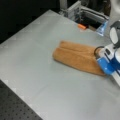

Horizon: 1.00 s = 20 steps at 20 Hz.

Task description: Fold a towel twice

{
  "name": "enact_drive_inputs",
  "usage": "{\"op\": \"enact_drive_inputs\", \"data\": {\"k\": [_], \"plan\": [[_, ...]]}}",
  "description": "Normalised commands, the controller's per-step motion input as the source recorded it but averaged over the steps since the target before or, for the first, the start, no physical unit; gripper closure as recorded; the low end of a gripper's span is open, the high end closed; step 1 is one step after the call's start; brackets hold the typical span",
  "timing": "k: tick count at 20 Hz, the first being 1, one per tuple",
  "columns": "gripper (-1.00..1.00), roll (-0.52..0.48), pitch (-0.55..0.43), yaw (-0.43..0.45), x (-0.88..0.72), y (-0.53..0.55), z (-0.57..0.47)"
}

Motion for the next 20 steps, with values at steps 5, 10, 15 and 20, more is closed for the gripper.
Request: {"op": "enact_drive_inputs", "data": {"k": [5, 10, 15, 20], "plan": [[1.00, 0.007, 0.080, 0.597, 0.15, -0.39, 0.18], [1.00, 0.150, 0.084, 0.255, 0.09, -0.39, 0.13], [1.00, 0.201, 0.113, -0.013, -0.02, -0.31, 0.20], [1.00, 0.175, 0.173, -0.087, -0.10, -0.32, 0.32]]}}
